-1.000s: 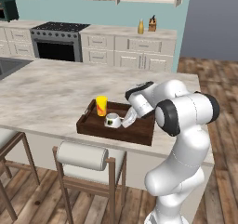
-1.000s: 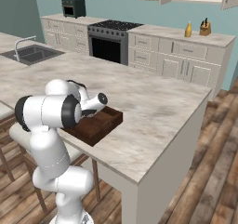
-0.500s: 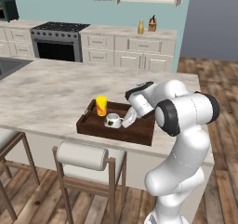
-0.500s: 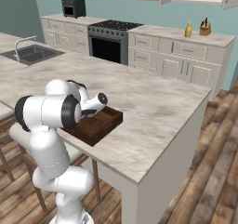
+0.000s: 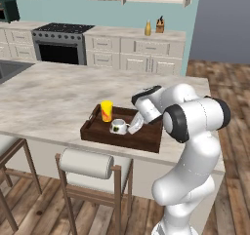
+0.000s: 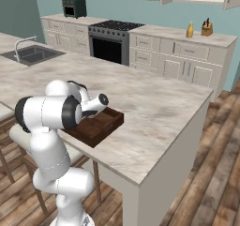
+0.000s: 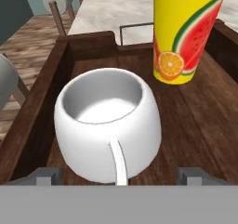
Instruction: There is a tray on the dining counter. Grab the cup, mug, and pitcher and place them on the tray. The pitcher may be placed next to the tray if it cannot fit the tray.
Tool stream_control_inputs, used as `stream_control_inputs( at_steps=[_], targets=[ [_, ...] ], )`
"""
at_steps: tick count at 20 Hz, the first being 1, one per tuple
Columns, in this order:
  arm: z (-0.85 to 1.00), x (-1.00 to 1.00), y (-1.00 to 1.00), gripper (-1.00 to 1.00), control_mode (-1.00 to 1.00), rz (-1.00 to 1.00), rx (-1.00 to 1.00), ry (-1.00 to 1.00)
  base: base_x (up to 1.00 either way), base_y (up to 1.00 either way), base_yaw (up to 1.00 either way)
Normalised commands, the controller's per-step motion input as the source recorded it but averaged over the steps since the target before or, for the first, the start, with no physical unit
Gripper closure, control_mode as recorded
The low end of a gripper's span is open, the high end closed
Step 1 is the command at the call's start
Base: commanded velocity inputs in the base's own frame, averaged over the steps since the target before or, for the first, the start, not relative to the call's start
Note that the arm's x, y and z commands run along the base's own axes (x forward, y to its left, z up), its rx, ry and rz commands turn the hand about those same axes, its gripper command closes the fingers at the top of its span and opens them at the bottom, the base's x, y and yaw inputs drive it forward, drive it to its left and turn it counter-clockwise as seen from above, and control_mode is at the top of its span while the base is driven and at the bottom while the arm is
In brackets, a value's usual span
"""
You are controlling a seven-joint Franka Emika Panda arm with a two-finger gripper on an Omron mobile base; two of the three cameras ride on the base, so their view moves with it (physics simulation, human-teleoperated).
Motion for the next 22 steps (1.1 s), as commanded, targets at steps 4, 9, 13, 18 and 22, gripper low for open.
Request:
stream_control_inputs(
  at_steps=[4, 9, 13, 18, 22],
  targets=[
    [0.00, 0.00, 0.00, -1.00, -1.00, 0.00, 0.00, 0.00, 0.00, 0.00, 0.00],
    [0.05, -0.05, 0.00, -1.00, -1.00, 0.00, 0.00, 0.00, 0.00, 0.00, 0.00],
    [0.33, -0.34, 0.00, -1.00, -1.00, 0.00, 0.00, 0.00, 0.00, 0.00, 0.00],
    [0.58, -0.28, 0.00, -1.00, -1.00, 0.00, 0.00, 0.00, 0.00, 0.00, 0.00],
    [0.80, -0.10, 0.00, -1.00, -1.00, 0.00, 0.00, 0.00, 0.00, 0.00, 0.00]
  ],
)
